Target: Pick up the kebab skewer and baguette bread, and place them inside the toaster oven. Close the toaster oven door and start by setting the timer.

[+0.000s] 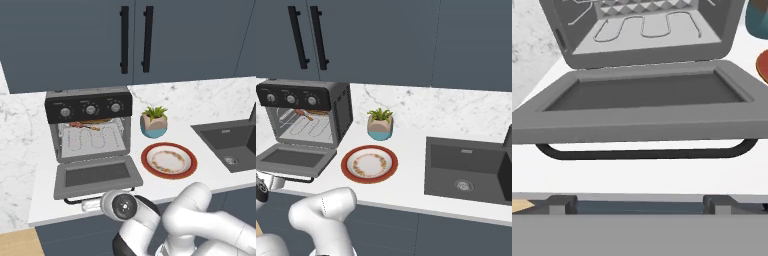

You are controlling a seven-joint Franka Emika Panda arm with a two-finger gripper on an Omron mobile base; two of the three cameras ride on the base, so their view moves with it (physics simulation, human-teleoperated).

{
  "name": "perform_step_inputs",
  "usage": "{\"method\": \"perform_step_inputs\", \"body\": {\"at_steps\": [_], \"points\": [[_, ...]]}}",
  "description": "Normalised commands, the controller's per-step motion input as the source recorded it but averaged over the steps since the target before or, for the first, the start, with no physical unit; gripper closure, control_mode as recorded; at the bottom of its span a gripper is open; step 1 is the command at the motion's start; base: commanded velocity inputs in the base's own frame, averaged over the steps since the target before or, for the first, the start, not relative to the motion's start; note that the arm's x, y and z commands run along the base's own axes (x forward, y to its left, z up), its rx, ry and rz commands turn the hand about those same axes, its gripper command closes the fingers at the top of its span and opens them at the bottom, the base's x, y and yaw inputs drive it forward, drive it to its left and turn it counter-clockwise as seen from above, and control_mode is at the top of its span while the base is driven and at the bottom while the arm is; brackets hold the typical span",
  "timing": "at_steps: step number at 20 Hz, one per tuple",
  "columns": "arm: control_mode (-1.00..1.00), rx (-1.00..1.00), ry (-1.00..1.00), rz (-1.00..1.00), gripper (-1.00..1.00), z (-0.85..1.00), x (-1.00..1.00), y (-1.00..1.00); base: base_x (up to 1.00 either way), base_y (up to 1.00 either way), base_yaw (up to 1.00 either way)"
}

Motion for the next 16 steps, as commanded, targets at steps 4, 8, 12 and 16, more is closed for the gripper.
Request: {"method": "perform_step_inputs", "body": {"at_steps": [4,8,12,16], "points": [[-1.0,-0.06,0.0,0.0,-1.0,-0.12,0.0,0.0,0.0,0.0,0.0],[-1.0,-0.02,0.0,0.0,-1.0,-0.16,0.0,0.0,0.0,0.0,0.0],[-1.0,0.0,0.0,0.0,-1.0,-0.26,0.0,0.0,0.0,0.0,0.0],[-1.0,0.0,0.0,0.0,-1.0,-0.24,0.07,0.0,0.0,0.0,0.0]]}}
